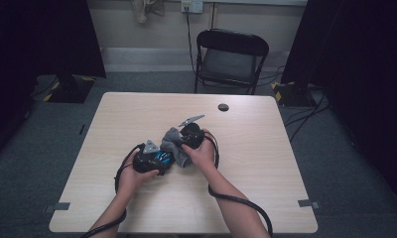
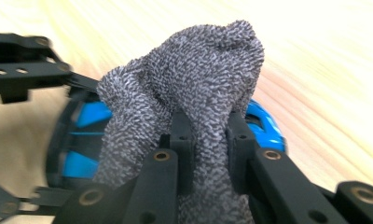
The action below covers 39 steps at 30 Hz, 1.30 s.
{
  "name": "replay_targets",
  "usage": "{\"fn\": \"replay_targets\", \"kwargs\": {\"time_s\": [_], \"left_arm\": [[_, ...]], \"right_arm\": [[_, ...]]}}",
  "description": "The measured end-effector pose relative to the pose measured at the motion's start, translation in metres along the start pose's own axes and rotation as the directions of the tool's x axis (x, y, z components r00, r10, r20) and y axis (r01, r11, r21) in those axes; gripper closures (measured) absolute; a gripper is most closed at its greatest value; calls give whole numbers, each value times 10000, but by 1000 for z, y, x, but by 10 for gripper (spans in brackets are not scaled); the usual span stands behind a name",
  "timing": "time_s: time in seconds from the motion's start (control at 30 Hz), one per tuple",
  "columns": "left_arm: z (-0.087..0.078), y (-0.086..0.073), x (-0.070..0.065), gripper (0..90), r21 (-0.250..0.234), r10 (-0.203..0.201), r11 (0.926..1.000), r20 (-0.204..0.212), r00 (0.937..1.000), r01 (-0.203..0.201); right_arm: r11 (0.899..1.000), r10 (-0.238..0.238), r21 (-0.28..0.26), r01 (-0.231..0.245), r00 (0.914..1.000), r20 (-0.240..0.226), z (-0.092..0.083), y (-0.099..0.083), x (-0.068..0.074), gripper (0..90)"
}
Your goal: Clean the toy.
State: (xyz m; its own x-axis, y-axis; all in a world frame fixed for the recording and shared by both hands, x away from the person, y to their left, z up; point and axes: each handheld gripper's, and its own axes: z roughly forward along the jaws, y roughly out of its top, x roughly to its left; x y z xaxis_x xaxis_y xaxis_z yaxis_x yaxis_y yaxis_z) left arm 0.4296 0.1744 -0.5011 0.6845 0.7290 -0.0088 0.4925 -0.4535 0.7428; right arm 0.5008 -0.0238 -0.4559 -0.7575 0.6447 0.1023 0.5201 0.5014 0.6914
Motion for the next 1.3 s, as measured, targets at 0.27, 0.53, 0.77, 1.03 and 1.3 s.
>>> {"fn": "replay_targets", "kwargs": {"time_s": [0.27,0.53,0.77,1.03,1.3], "left_arm": [[0,0,0,242,-2,-16,10000,1,10000,16],[0,0,0,242,-5,-10,10000,-4,10000,10],[0,0,0,242,-6,-5,10000,-6,10000,5],[0,0,0,242,-5,9,10000,-2,10000,-9],[0,0,0,242,-19,-16,10000,4,10000,16]], "right_arm": [[9997,17,241,-22,9997,228,2,0,-13,775],[9993,4,378,-25,9985,541,6,5,-20,774],[9988,83,483,-120,9969,778,10,8,-27,773],[9978,333,532,-388,9944,1000,12,8,-35,773],[9974,442,520,-499,9934,1057,12,7,-39,773]]}}
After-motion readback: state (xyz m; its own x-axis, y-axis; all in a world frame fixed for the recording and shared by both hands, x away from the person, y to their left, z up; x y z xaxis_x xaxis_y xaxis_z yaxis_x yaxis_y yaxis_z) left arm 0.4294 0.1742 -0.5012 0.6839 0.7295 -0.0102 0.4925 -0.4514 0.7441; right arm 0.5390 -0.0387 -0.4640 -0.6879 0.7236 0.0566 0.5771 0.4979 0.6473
